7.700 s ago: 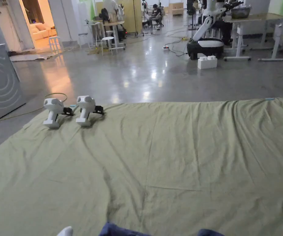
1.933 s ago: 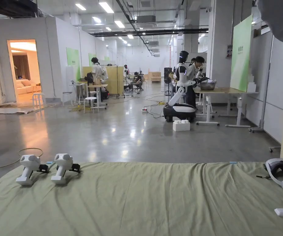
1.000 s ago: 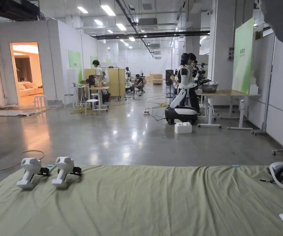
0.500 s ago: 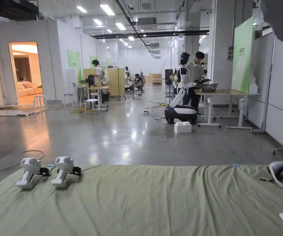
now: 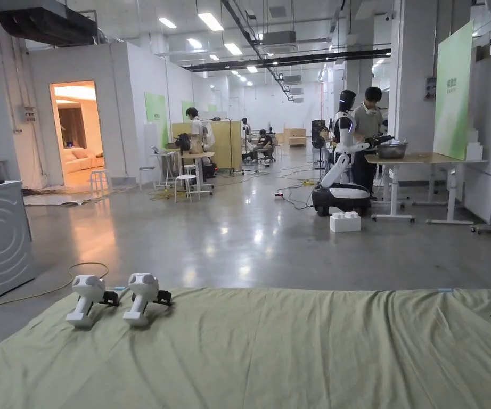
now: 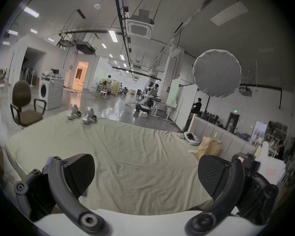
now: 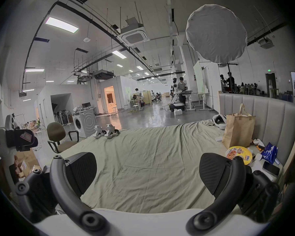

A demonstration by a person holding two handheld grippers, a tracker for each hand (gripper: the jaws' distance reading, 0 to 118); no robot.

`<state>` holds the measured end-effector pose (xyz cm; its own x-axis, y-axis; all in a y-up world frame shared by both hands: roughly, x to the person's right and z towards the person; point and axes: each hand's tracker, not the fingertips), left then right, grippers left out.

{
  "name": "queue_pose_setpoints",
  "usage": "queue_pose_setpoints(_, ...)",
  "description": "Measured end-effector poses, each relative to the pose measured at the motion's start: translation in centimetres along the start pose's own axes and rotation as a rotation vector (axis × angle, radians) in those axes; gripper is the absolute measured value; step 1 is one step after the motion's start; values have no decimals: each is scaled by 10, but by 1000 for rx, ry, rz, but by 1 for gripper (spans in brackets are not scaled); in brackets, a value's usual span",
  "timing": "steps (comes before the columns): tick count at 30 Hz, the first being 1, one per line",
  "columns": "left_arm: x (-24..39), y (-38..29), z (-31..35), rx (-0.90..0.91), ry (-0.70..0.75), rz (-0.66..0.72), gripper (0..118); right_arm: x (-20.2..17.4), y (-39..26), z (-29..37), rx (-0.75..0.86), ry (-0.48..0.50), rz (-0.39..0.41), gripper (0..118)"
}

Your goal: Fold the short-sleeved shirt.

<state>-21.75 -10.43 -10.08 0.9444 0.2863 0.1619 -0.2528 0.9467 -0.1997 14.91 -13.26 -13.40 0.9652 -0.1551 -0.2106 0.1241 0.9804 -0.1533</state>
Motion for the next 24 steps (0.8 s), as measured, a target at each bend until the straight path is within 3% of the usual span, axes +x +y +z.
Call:
queue_pose_setpoints(4,5,8,-12,-91,-50,97,118,2,-2,-3,-39,8,-16,118)
queue_pose_setpoints(9,22,13,-18,-158,1,66,118,6,-7,-8,-85,1,-28,118)
queue_pose_setpoints(14,34,14,-25,-249,34,8,118,11,-5,-9,-101,12,-88,118)
queue_pose_setpoints(24,34,12,-25,-230,53,20,118,17,-3,-8,-107,3,-134,118)
